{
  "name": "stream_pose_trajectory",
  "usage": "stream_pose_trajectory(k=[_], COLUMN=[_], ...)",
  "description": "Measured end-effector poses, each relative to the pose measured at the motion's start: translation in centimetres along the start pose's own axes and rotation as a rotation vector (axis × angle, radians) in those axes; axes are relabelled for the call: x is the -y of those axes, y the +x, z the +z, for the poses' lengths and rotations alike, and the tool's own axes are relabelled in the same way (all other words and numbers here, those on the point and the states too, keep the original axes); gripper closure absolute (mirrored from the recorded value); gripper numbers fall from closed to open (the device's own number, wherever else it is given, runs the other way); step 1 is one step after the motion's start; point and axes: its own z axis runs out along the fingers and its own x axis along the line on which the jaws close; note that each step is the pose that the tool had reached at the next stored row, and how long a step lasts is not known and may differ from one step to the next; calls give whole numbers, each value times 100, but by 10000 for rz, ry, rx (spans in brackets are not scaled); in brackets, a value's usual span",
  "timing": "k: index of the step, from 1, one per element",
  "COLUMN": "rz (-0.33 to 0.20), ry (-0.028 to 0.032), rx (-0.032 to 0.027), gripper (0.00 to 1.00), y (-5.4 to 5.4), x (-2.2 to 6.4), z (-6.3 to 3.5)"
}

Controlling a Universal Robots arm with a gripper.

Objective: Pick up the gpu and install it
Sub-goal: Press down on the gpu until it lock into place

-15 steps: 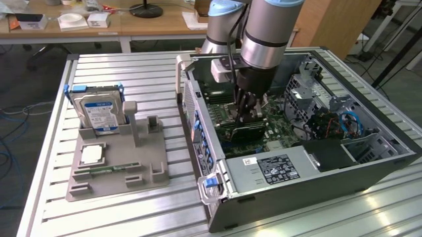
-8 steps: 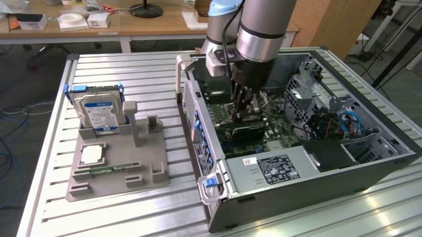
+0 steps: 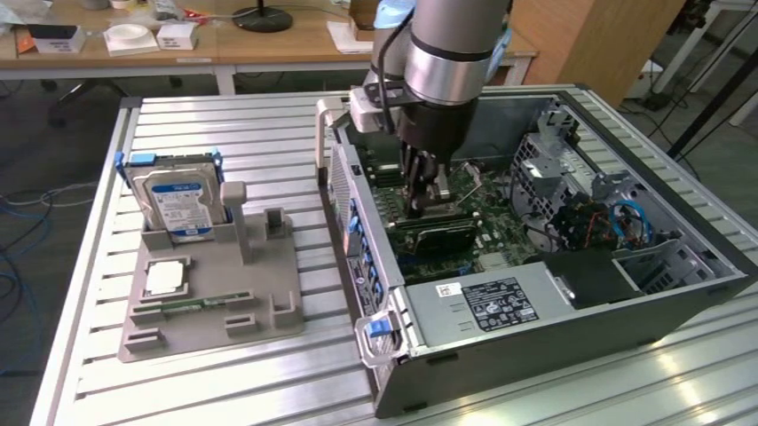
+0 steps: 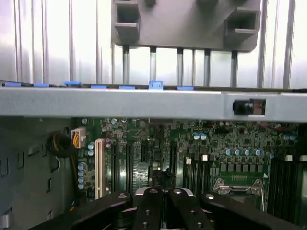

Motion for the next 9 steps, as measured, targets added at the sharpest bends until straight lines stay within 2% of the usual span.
stream_pose_trajectory(k=[9], rz=[20], ry=[181], rx=[0], gripper=[89], y=[-3], x=[-299], z=[-6])
